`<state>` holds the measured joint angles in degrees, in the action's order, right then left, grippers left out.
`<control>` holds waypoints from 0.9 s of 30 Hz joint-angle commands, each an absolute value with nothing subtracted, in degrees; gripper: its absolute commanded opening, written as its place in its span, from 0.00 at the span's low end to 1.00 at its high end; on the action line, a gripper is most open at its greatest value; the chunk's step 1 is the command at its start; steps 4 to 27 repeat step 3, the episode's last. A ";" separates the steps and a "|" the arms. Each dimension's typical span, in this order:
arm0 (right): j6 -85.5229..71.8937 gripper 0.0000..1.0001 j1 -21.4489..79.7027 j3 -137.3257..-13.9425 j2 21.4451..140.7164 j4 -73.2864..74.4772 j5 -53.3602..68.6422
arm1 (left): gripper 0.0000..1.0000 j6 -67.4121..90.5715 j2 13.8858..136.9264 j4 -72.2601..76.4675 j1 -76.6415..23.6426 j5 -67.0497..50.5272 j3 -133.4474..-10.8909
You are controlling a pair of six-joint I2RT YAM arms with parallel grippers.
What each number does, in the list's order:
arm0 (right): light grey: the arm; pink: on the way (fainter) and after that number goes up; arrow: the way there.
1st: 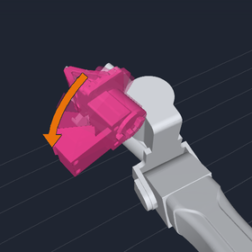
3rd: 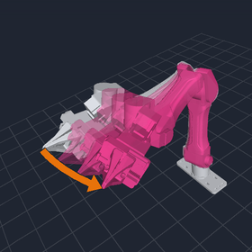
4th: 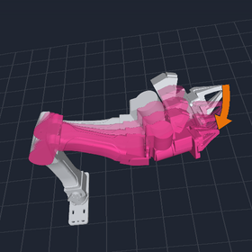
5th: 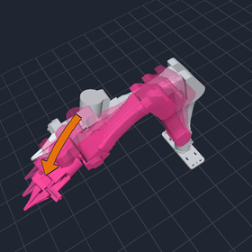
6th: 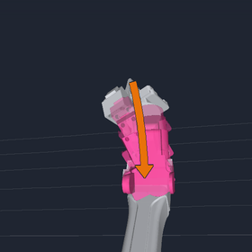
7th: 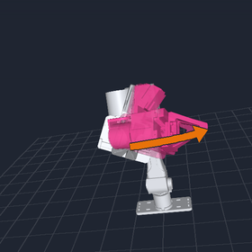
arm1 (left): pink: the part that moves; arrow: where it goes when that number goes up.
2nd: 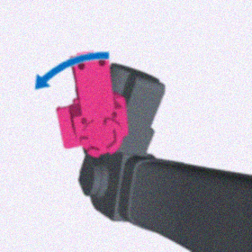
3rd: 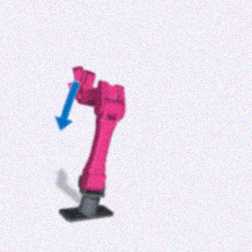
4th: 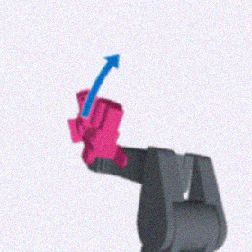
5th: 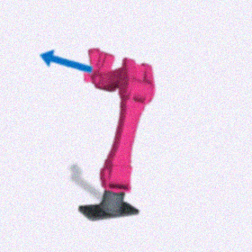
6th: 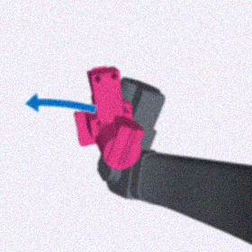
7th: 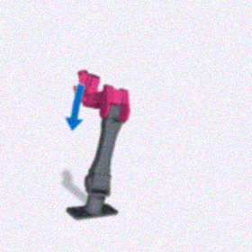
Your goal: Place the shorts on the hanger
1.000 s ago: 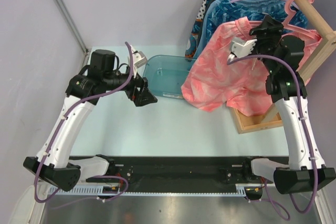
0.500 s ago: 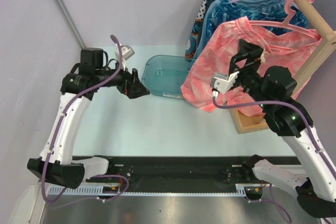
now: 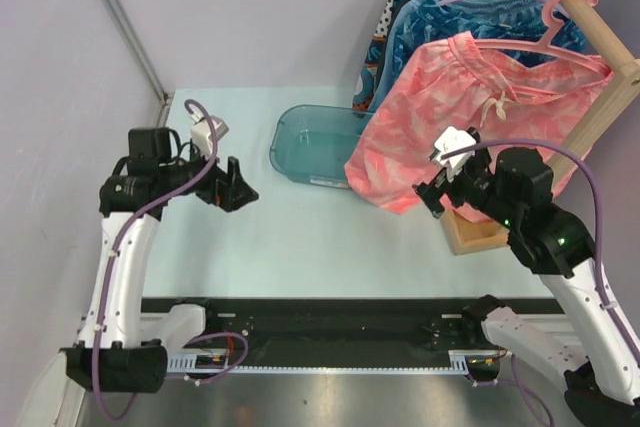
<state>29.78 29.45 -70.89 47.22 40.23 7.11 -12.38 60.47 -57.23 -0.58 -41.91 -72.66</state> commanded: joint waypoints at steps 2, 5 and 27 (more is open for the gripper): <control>19.43 1.00 27.08 -69.96 42.37 41.31 12.30 | 1.00 -15.38 55.81 -55.20 -0.26 -35.95 -69.70; 18.90 1.00 26.81 -69.96 41.67 41.22 12.57 | 1.00 -15.64 55.81 -55.28 -0.26 -35.69 -69.70; 18.90 1.00 26.81 -69.96 41.67 41.22 12.57 | 1.00 -15.64 55.81 -55.28 -0.26 -35.69 -69.70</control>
